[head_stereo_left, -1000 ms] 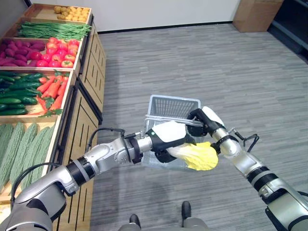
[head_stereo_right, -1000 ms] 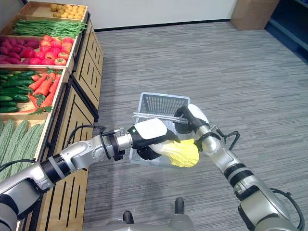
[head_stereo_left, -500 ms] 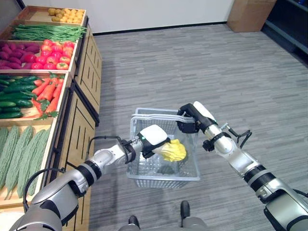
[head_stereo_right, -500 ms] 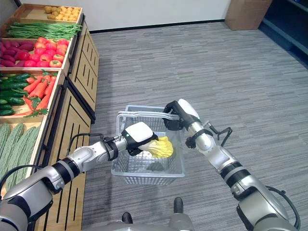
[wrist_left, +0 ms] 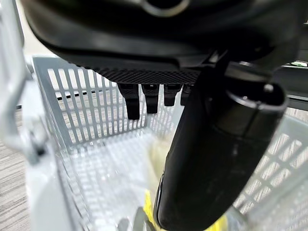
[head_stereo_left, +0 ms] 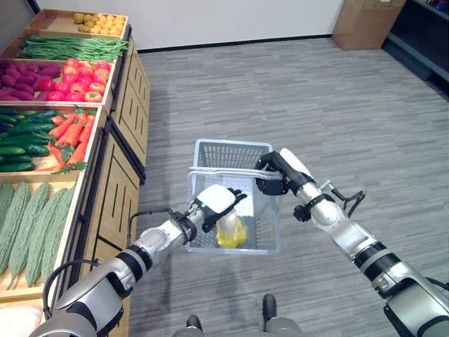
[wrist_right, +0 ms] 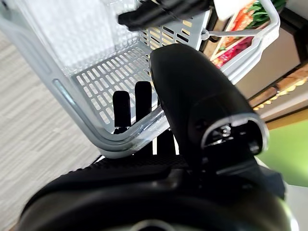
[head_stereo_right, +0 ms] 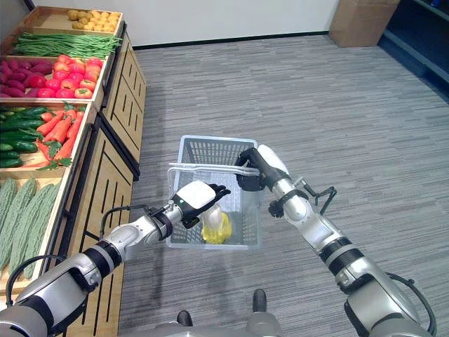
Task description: Get the vegetables into the basket
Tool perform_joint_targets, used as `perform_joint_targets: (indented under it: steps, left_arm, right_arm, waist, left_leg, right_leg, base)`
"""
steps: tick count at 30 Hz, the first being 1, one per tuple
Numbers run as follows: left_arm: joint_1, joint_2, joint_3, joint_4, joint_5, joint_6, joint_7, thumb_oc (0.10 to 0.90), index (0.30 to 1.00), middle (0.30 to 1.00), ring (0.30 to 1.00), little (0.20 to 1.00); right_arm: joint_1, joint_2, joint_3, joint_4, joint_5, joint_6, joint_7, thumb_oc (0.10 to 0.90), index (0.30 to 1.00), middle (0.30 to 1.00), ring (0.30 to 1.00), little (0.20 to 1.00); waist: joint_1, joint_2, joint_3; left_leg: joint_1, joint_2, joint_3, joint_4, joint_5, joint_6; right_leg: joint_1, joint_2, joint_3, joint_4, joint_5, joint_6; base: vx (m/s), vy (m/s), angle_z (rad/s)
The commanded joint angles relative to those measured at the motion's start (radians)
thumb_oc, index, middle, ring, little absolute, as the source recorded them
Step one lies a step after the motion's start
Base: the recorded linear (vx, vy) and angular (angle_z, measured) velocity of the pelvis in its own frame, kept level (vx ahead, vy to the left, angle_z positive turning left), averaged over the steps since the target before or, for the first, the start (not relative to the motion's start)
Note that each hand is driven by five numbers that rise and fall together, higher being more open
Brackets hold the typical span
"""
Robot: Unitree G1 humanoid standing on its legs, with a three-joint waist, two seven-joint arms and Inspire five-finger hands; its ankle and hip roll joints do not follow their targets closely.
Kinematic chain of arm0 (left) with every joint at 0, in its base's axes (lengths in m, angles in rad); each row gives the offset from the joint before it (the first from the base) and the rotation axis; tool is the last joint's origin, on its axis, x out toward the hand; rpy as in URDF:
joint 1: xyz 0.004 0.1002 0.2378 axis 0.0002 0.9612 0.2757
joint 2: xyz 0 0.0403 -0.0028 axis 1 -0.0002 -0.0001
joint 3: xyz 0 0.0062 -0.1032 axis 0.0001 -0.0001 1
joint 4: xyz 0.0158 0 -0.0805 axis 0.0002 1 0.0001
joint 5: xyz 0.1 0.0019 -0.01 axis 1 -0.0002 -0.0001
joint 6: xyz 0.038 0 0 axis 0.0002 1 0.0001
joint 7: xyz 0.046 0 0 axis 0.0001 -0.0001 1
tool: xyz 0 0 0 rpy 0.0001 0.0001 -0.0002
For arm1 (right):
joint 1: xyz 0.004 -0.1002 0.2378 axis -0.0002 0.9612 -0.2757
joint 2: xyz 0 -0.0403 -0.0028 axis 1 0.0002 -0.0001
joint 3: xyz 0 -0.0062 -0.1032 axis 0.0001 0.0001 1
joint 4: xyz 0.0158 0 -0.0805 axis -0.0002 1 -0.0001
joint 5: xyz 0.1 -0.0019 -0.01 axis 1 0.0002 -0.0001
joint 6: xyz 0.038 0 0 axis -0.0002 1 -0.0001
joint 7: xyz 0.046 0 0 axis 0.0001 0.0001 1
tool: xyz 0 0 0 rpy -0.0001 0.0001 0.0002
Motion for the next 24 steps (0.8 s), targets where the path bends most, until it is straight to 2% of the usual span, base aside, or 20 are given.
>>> perform_joint_targets:
  steps: [1,3,4,5,7,8,9,11,13,14,17,21,22,24]
  left_arm:
    - [-0.142,0.002,0.012,-0.080,-0.030,-0.045,0.055,0.900,1.000,1.000,1.000,1.000]
    - [-0.149,0.014,0.007,-0.146,-0.063,-0.072,0.037,0.900,1.000,1.000,1.000,1.000]
    - [-0.144,0.026,0.004,-0.216,-0.121,-0.109,0.009,0.900,1.000,1.000,1.000,1.000]
    - [-0.144,0.030,0.004,-0.222,-0.126,-0.109,0.003,0.900,1.000,1.000,1.000,1.000]
    - [-0.138,0.045,-0.009,-0.311,-0.226,-0.158,-0.063,0.900,1.000,1.000,1.000,1.000]
    - [-0.139,0.051,-0.008,-0.322,-0.237,-0.157,-0.075,0.900,1.000,1.000,1.000,1.000]
    - [-0.140,0.078,-0.019,-0.408,-0.366,-0.188,-0.146,0.900,1.000,1.000,1.000,1.000]
    - [-0.118,0.106,-0.009,-0.480,-0.530,-0.191,-0.232,0.900,1.000,1.000,1.000,1.000]
    - [-0.089,0.144,0.018,-0.548,-0.642,-0.188,-0.263,0.900,1.000,1.000,1.000,1.000]
    - [-0.058,0.171,0.034,-0.597,-0.745,-0.183,-0.272,0.900,1.000,1.000,1.000,1.000]
    - [-0.009,0.201,0.064,-0.645,-0.842,-0.182,-0.277,0.900,1.000,1.000,1.000,1.000]
    - [0.137,0.245,0.180,-0.696,-1.035,-0.162,-0.288,0.900,1.000,1.000,1.000,1.000]
    - [0.259,0.244,0.277,-0.695,-1.123,-0.146,-0.281,0.900,1.000,1.000,1.000,1.000]
    - [0.314,0.239,0.315,-0.698,-1.156,-0.134,-0.287,0.900,1.000,1.000,1.000,1.000]
  right_arm:
    - [-0.116,0.034,-0.102,-0.020,0.017,-0.093,-0.105,0.400,0.300,0.300,0.300,0.300]
    - [-0.111,0.037,-0.112,0.025,0.005,-0.083,-0.117,0.400,0.300,0.300,0.300,0.300]
    - [-0.102,0.038,-0.128,0.073,-0.008,-0.070,-0.129,0.400,0.300,0.300,0.300,0.300]
    - [-0.102,0.040,-0.128,0.074,-0.009,-0.071,-0.129,0.400,0.300,0.300,0.300,0.300]
    - [-0.096,0.046,-0.148,0.128,-0.006,-0.058,-0.142,0.400,0.300,0.300,0.300,0.300]
    - [-0.096,0.047,-0.150,0.131,-0.006,-0.059,-0.142,0.400,0.300,0.300,0.300,0.300]
    - [-0.094,0.053,-0.164,0.183,-0.001,-0.051,-0.150,0.400,0.300,0.300,0.300,0.300]
    - [-0.096,0.048,-0.168,0.228,-0.024,-0.040,-0.154,0.400,0.300,0.300,0.300,0.300]
    - [-0.086,0.039,-0.178,0.265,-0.038,-0.032,-0.149,0.400,0.300,0.300,0.300,0.300]
    - [-0.076,0.021,-0.183,0.286,-0.054,-0.024,-0.144,0.400,0.300,0.300,0.300,0.300]
    - [-0.058,0.012,-0.193,0.324,-0.061,-0.022,-0.140,0.400,0.300,0.300,0.300,0.300]
    - [0.011,-0.027,-0.239,0.333,-0.077,-0.018,-0.128,0.400,0.300,0.300,0.300,0.300]
    - [0.072,-0.037,-0.289,0.311,-0.072,-0.021,-0.125,0.400,0.300,0.300,0.300,0.300]
    - [0.100,-0.038,-0.306,0.297,-0.070,-0.019,-0.124,0.400,0.300,0.300,0.300,0.300]
  waist:
    - [0.019,-0.028,-0.056]
    - [0.020,-0.027,-0.057]
    - [0.022,-0.026,-0.059]
    - [0.022,-0.027,-0.059]
    - [0.024,-0.023,-0.061]
    - [0.025,-0.025,-0.061]
    - [0.027,-0.022,-0.064]
    - [0.028,-0.020,-0.065]
    - [0.030,-0.019,-0.065]
    - [0.032,-0.019,-0.063]
    - [0.036,-0.021,-0.064]
    - [0.048,-0.024,-0.061]
    - [0.053,-0.024,-0.059]
    - [0.053,-0.024,-0.061]
  left_leg:
    - [0.007,0.018,-0.004,0.001,-0.008,-0.053]
    - [0.007,0.018,-0.008,0.001,-0.008,-0.052]
    - [0.007,0.017,-0.012,0.001,-0.009,-0.051]
    - [0.006,0.017,-0.012,0.001,-0.009,-0.051]
    - [0.006,0.015,-0.016,0.001,-0.010,-0.050]
    - [0.005,0.015,-0.016,0.001,-0.010,-0.050]
    - [0.006,0.013,-0.018,0.001,-0.011,-0.049]
    - [0.007,0.012,-0.021,0.001,-0.010,-0.048]
    - [0.006,0.010,-0.024,0.001,-0.009,-0.048]
    - [0.005,0.008,-0.024,0.001,-0.008,-0.049]
    - [0.004,0.009,-0.025,0.001,-0.007,-0.049]
    - [0.001,0.007,-0.030,0.001,-0.004,-0.049]
    - [-0.001,0.007,-0.032,0.001,-0.001,-0.049]
    - [-0.002,0.007,-0.035,0.001,-0.001,-0.049]
  right_leg:
    - [0.078,-0.064,-0.059,-0.001,-0.038,0.070]
    - [0.081,-0.065,-0.062,-0.001,-0.039,0.069]
    - [0.083,-0.066,-0.063,-0.001,-0.040,0.069]
    - [0.083,-0.066,-0.063,-0.001,-0.040,0.069]
    - [0.084,-0.067,-0.064,-0.001,-0.038,0.069]
    - [0.084,-0.067,-0.065,-0.001,-0.038,0.069]
    - [0.085,-0.069,-0.066,-0.001,-0.037,0.069]
    - [0.086,-0.069,-0.067,-0.001,-0.035,0.069]
    - [0.086,-0.070,-0.068,-0.001,-0.033,0.069]
    - [0.084,-0.071,-0.068,-0.001,-0.030,0.069]
    - [0.084,-0.072,-0.069,-0.001,-0.029,0.069]
    - [0.086,-0.073,-0.073,-0.001,-0.026,0.069]
    - [0.086,-0.074,-0.076,-0.001,-0.024,0.067]
    - [0.088,-0.074,-0.078,-0.001,-0.025,0.067]
  base:
    - [0.01,-0.002,0.04]
    - [0.00,0.003,0.04]
    - [0.00,0.000,0.00]
    - [0.00,0.000,0.00]
    - [0.00,0.000,0.00]
    - [0.00,0.000,0.00]
    - [0.00,0.000,0.00]
    - [0.00,0.000,0.00]
    - [-0.01,0.014,0.05]
    - [-0.01,0.009,0.03]
    - [0.00,0.000,0.00]
    - [0.00,0.000,0.00]
    - [0.00,0.000,0.00]
    - [0.00,0.000,0.00]
